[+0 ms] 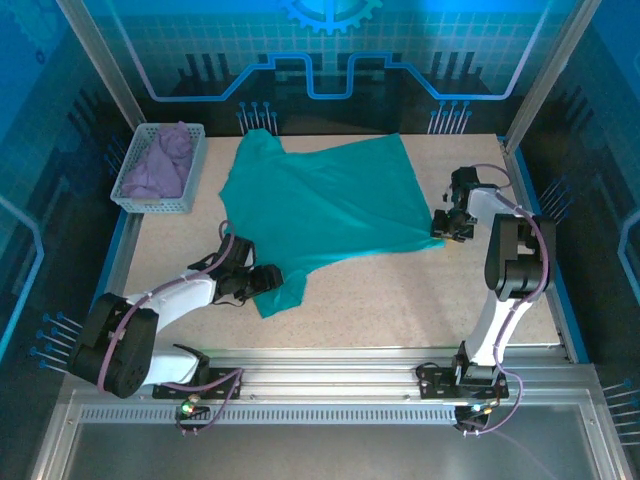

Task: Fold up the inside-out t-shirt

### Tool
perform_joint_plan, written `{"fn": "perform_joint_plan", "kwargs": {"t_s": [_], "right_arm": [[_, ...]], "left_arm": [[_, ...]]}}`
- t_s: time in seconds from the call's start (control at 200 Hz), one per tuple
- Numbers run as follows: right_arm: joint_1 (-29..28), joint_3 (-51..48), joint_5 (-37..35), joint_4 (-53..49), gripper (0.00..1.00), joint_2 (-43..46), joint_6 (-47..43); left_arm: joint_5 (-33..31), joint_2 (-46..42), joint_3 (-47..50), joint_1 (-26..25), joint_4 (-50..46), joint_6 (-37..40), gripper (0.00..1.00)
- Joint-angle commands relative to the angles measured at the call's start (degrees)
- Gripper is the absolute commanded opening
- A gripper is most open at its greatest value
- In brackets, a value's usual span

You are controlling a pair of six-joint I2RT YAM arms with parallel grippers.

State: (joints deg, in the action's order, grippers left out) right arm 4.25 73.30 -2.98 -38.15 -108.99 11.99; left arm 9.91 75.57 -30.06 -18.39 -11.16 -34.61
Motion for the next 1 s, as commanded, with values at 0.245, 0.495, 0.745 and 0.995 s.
{"fn": "perform_joint_plan", "kwargs": {"t_s": [0.245,0.495,0.745,0.995], "right_arm": [[1.81,-5.18,3.37,-0.08,0.42,6.12,1.11],[1.37,-5.75,6.06,0.87,0.43,3.08,1.15],[1.12,-5.11,6.05,1.37,0.33,0.72,0.92],[1.17,-5.80,8.21,2.62,0.02,2.83,0.80]], "left_arm": [[-0.26,-2.95,0.56,-0.33,-5.18,-0.29,0.68],[0.18,-4.67,-0.38,-0.33,-6.19,0.07,0.68],[-0.67,-10.04,-1.85,-0.39,-9.27,-0.21,0.70],[-9.93,-16.37,-0.14,-5.56,-17.99,-2.86,0.69]]}}
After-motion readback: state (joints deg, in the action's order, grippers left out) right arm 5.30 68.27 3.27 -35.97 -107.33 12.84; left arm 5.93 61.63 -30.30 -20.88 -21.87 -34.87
